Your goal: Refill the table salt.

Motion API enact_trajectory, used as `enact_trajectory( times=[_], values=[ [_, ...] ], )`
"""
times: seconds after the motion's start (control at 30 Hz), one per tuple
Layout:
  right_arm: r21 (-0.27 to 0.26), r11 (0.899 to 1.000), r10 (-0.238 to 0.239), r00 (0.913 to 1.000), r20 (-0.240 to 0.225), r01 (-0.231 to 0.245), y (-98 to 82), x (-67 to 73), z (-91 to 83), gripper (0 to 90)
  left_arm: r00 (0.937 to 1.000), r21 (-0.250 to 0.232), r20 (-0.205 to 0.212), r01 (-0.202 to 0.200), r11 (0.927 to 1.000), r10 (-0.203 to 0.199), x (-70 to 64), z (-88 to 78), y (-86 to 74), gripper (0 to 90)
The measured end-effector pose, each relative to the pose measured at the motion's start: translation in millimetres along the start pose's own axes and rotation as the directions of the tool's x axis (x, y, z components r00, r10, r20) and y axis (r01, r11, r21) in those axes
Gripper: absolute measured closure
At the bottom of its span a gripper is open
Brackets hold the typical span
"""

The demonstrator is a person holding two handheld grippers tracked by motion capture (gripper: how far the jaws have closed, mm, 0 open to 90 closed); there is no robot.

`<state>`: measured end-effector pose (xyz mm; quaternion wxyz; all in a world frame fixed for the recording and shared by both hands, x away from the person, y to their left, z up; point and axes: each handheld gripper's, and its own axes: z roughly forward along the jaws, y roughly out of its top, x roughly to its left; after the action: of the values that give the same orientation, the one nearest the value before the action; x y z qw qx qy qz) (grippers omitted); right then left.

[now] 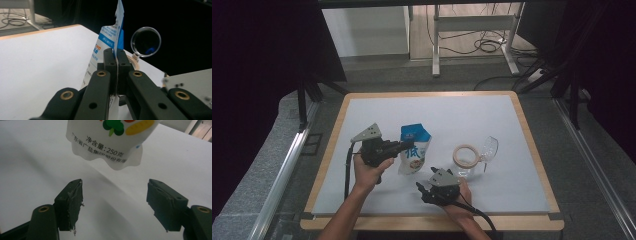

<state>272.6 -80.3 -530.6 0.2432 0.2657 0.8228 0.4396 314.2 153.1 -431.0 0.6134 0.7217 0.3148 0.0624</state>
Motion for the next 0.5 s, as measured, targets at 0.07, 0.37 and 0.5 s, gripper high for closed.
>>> enact_trajectory(
  times=[0.07, 0.37, 0.5],
  values=[
    [0.005, 1.000, -0.013, 0.9998, 0.013, 0.013, 1.4, -0.1, 3.2, 29.0, 1.0000, -0.002, 0.009, -0.002, 1.0000, 0.002, -3.5, 1.0, 1.1, 90.0],
    [0.000, 1.000, -0.008, 0.9964, 0.085, 0.008, 6.1, -1.4, 12.1, 27.5, 0.9987, -0.011, 0.049, -0.016, 0.9998, 0.016, -17.6, 2.6, 8.1, 90.0],
    [-0.023, 1.000, -0.018, 0.9942, 0.106, 0.021, 7.5, -4.4, 13.5, 27.4, 0.9982, -0.003, 0.057, -0.019, 0.9998, 0.019, -20.5, 5.2, 9.2, 90.0]
  ],
)
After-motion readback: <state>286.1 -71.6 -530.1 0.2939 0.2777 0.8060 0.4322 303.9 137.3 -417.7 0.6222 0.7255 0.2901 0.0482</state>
